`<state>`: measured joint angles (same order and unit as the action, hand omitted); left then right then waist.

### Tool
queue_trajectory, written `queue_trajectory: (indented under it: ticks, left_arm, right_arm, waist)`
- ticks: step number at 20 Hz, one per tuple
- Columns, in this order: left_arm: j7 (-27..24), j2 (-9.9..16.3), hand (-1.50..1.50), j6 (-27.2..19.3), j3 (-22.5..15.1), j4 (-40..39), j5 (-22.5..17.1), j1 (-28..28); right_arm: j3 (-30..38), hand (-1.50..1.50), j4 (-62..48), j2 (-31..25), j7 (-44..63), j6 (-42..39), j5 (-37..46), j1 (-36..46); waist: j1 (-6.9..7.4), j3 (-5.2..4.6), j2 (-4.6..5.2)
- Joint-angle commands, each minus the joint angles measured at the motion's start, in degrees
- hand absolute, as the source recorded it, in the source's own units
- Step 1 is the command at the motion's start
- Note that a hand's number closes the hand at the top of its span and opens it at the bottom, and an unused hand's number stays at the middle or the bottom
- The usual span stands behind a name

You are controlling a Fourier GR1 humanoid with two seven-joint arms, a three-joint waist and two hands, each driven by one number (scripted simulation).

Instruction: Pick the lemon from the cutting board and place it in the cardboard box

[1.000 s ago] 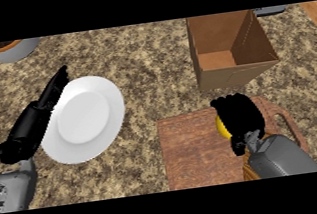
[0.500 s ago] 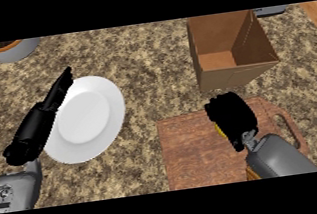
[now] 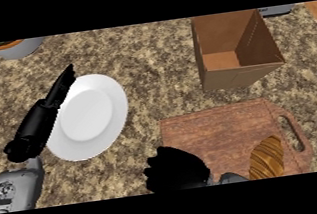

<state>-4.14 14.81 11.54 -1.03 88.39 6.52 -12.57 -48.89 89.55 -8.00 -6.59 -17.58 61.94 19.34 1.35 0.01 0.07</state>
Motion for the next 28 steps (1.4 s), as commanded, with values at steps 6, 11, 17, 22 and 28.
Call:
queue_trajectory:
  ticks: [6,11,17,22,28]
  left_arm:
    - [2.2,0.2,0.0,-0.3,1.8,0.3,-0.2,-1.0]
    - [-0.1,-0.3,0.0,0.1,1.1,-1.1,0.7,0.2]
    - [2.9,-1.2,0.0,-0.2,0.4,2.0,0.7,0.1]
    - [-1.9,-0.9,0.0,0.1,0.4,-1.1,2.2,1.7]
    - [-0.6,-2.0,0.0,-0.9,1.3,-3.3,2.8,-2.8]
  right_arm:
    - [2.0,1.5,21.4,-4.4,-8.5,1.1,-2.0,0.0]
    - [14.6,1.5,29.1,-2.2,-3.7,-4.6,-10.6,-0.9]
    - [26.6,1.5,28.0,7.3,10.4,-6.5,-15.6,0.9]
    - [39.7,1.5,18.1,7.9,13.2,-7.3,-17.6,14.1]
    - [47.4,1.5,1.2,3.1,7.6,-3.4,-17.3,23.6]
  waist:
    - [-1.96,-0.01,-0.3]
    - [-2.02,-0.04,-0.14]
    - [-1.61,-0.04,-0.18]
    - [-0.8,-0.07,0.11]
    - [-0.97,-0.04,0.19]
